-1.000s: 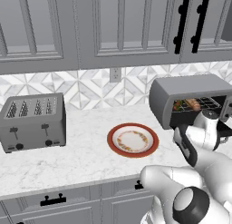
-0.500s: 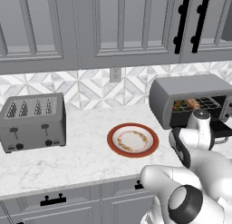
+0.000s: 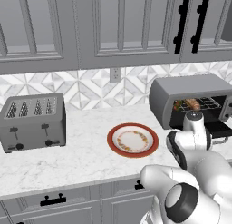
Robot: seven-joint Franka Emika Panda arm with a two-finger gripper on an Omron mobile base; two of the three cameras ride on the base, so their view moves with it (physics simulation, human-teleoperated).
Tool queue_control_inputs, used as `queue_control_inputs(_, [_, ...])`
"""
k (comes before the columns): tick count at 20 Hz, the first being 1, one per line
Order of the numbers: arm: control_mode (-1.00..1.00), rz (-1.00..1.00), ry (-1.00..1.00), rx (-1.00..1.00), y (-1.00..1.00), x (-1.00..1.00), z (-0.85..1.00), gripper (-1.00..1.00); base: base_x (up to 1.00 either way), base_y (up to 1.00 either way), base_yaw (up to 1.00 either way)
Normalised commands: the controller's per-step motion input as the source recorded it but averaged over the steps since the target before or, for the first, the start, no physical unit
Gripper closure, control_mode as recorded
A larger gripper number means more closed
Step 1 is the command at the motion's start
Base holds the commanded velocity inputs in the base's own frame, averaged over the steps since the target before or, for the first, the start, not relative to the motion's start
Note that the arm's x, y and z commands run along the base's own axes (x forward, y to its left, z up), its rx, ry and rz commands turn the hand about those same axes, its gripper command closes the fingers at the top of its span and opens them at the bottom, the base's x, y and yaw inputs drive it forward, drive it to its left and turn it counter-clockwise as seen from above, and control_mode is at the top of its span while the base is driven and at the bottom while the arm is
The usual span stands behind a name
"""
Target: Pick up the kebab skewer and baguette bread, and place them inside the toaster oven. Close the toaster oven door and start by setting the timer.
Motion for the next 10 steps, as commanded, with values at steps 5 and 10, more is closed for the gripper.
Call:
queue_control_inputs(5, [-1.00,-0.08,0.00,-0.02,0.00,0.09,0.00,-1.00,0.00,0.00,0.00])
queue_control_inputs(10, [-1.00,-0.06,-0.05,0.00,-0.04,0.01,0.00,-1.00,0.00,0.00,0.00])
